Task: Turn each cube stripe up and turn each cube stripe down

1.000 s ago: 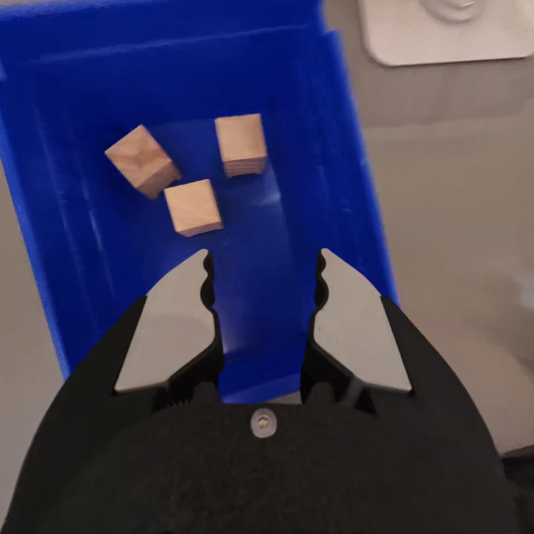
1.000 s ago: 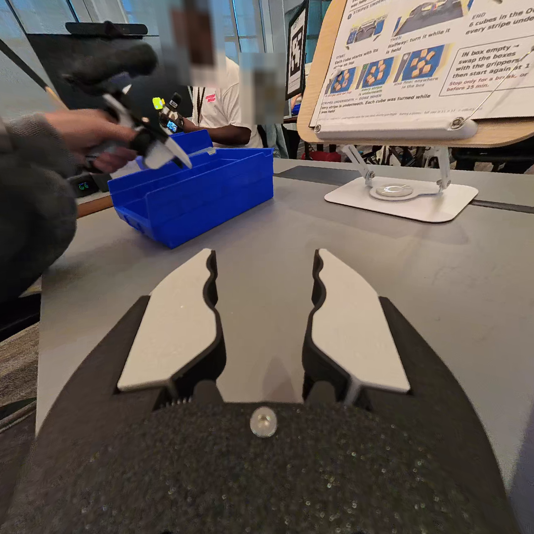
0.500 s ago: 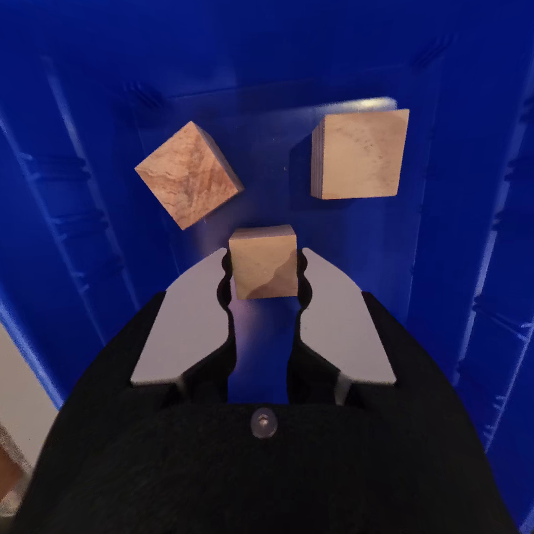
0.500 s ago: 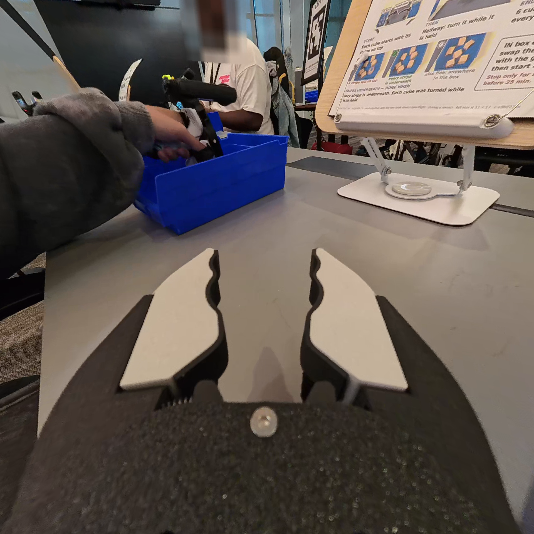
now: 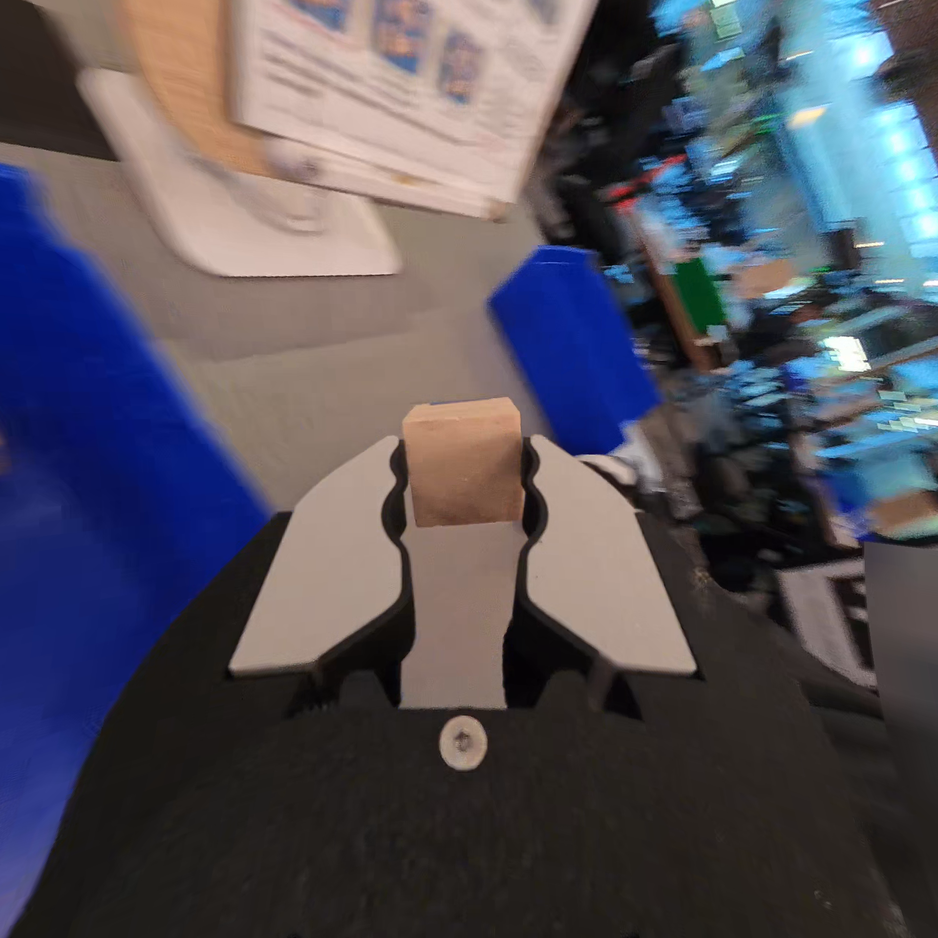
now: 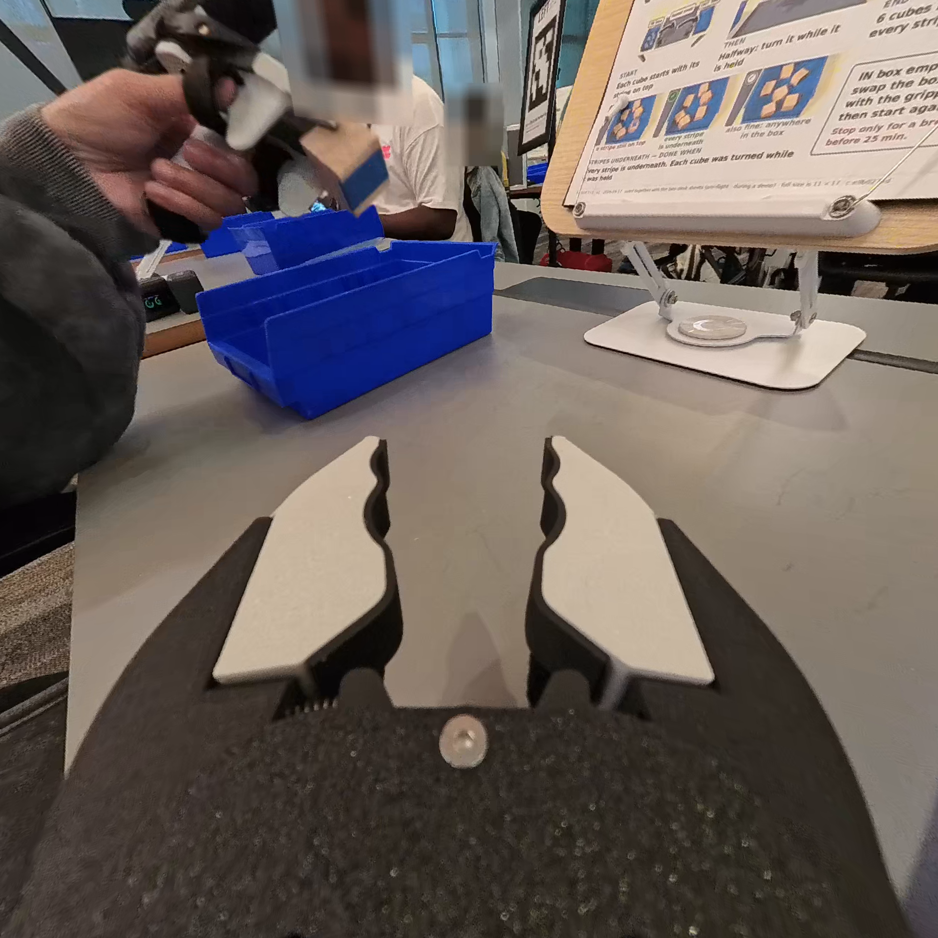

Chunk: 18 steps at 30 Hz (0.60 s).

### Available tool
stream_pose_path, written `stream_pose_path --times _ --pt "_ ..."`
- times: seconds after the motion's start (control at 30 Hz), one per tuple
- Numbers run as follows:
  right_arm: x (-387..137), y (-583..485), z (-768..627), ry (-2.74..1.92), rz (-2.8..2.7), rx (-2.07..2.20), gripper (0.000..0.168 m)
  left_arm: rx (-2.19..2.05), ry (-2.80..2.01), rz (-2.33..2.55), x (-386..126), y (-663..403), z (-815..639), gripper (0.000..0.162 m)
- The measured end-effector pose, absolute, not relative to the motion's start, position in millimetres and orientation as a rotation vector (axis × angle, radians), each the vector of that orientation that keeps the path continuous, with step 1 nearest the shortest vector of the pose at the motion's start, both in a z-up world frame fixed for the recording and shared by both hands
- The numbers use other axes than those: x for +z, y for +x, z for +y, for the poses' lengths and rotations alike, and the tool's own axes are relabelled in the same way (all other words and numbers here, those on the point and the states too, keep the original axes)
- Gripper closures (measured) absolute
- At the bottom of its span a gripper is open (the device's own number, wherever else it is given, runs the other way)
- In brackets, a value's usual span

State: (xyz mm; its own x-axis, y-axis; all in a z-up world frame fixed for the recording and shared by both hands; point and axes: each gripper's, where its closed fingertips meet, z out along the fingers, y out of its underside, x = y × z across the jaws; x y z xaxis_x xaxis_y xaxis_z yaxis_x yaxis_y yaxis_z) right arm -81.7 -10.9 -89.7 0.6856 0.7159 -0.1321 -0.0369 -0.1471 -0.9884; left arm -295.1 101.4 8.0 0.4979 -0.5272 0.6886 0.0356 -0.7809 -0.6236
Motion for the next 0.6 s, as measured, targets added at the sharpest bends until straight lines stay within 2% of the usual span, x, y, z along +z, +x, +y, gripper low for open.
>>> stream_pose_path --times 0.13,0.27,0.57,0.6 --pt "-87 -80 -11 -1.586 -0.554 0.741 0.111 -1.778 -1.922 0.404 28 -222 58 0.12" --pt "-86 -83 -14 -1.579 -0.563 0.803 0.111 -2.126 -1.806 0.301 15 -170 28 0.12" --pt "-84 -94 -19 -1.595 -0.552 0.996 0.108 -2.102 -1.846 0.298 -29 -132 20 0.12" --pt "-82 -95 -17 -1.619 -0.515 1.064 0.104 -2.07 -1.851 0.31 -31 -131 21 0.12"
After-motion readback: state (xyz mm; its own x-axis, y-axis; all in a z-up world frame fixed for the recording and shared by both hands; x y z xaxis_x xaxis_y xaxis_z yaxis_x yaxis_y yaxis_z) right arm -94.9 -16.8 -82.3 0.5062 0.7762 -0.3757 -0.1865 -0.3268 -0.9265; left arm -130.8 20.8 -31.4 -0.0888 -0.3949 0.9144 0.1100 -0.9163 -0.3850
